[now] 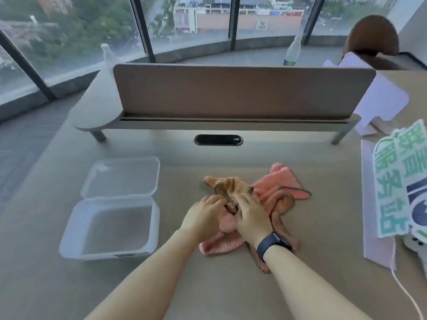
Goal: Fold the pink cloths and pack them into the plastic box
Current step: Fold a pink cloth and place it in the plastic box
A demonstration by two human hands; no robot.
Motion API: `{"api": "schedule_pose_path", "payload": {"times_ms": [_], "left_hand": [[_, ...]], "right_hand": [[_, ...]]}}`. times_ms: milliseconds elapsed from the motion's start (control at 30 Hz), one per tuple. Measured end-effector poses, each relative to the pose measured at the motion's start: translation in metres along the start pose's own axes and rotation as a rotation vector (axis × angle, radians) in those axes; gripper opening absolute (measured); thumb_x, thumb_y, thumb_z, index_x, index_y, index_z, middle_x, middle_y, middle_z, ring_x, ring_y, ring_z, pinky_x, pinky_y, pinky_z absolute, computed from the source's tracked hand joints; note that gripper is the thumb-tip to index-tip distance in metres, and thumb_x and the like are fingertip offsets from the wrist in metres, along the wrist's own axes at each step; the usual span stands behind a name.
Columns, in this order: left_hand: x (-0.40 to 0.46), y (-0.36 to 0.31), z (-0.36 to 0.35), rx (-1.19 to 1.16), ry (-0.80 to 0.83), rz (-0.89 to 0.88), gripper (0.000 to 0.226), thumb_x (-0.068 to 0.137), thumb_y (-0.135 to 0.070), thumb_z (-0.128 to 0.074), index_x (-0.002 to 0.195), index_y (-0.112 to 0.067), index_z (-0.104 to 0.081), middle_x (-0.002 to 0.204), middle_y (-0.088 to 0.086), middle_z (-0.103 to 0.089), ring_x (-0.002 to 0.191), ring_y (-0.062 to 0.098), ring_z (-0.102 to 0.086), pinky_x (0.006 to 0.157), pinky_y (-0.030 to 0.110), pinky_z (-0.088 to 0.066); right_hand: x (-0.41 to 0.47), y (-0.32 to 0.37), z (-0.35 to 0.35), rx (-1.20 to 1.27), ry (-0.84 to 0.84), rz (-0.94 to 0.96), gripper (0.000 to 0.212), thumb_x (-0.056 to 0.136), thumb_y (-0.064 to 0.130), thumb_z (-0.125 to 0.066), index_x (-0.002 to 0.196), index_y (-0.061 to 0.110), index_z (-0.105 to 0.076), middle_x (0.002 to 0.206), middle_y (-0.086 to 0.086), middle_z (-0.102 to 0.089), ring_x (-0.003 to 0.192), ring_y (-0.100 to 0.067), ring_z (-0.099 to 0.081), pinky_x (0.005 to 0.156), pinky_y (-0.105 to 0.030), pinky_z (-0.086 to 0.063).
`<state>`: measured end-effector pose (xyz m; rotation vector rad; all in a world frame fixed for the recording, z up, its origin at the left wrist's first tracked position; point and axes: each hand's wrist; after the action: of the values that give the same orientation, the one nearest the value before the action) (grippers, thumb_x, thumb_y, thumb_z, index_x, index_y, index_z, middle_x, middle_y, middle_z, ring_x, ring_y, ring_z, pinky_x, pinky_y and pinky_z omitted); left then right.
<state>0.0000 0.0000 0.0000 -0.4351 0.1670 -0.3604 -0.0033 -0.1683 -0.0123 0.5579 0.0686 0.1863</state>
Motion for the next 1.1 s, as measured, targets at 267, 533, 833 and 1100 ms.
{"api": "schedule_pose_path", "payload": {"times_ms": [267, 533, 833, 1100], "left_hand": [[-0.021, 0.019, -0.043, 0.005, 0.202, -0.007, 0.057, 0.083, -0.024, -0.049, 0.139, -0.025, -0.043, 0.147, -0.008, -0.042, 0.135, 0.016, -0.036, 0.102, 0.033, -0.040], [-0.012, 0.020, -0.060, -0.068, 0.078, 0.078, 0.034, 0.089, -0.024, -0.056, 0.121, -0.029, -0.063, 0.131, -0.013, -0.059, 0.120, 0.016, -0.055, 0.087, 0.033, -0.051], [0.015, 0.014, -0.034, -0.256, -0.036, 0.181, 0.024, 0.086, -0.016, -0.051, 0.099, -0.027, -0.068, 0.094, -0.007, -0.070, 0.088, 0.017, -0.061, 0.071, 0.036, -0.052], [0.018, 0.020, -0.014, -0.374, -0.337, 0.313, 0.019, 0.080, -0.005, -0.059, 0.089, -0.019, -0.068, 0.087, -0.004, -0.058, 0.083, 0.021, -0.056, 0.065, 0.032, -0.047]], "right_hand": [[-0.022, -0.020, -0.044, 0.070, 0.258, -0.121, 0.059, 0.080, 0.000, -0.046, 0.137, 0.017, -0.045, 0.141, -0.001, -0.046, 0.128, -0.021, -0.040, 0.108, -0.037, -0.035], [-0.018, -0.031, -0.054, -0.033, 0.254, -0.066, 0.053, 0.082, 0.019, -0.061, 0.134, 0.018, -0.049, 0.138, 0.000, -0.047, 0.124, -0.026, -0.040, 0.106, -0.041, -0.035], [0.009, -0.027, -0.034, 0.150, 0.045, -0.088, 0.024, 0.086, 0.011, -0.057, 0.105, 0.016, -0.069, 0.110, 0.001, -0.065, 0.105, -0.020, -0.055, 0.086, -0.032, -0.047], [0.024, 0.030, 0.028, 0.793, -0.113, -0.204, 0.020, 0.082, 0.014, -0.046, 0.074, 0.007, -0.063, 0.068, -0.022, -0.057, 0.062, -0.017, -0.047, 0.059, -0.035, -0.038]]}}
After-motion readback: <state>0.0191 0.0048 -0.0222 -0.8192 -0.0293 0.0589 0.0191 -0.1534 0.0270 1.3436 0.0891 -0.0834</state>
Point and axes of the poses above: each hand's wrist, its own x-axis towards the middle knuckle, its own z-axis out of the back of the hand, y = z × x
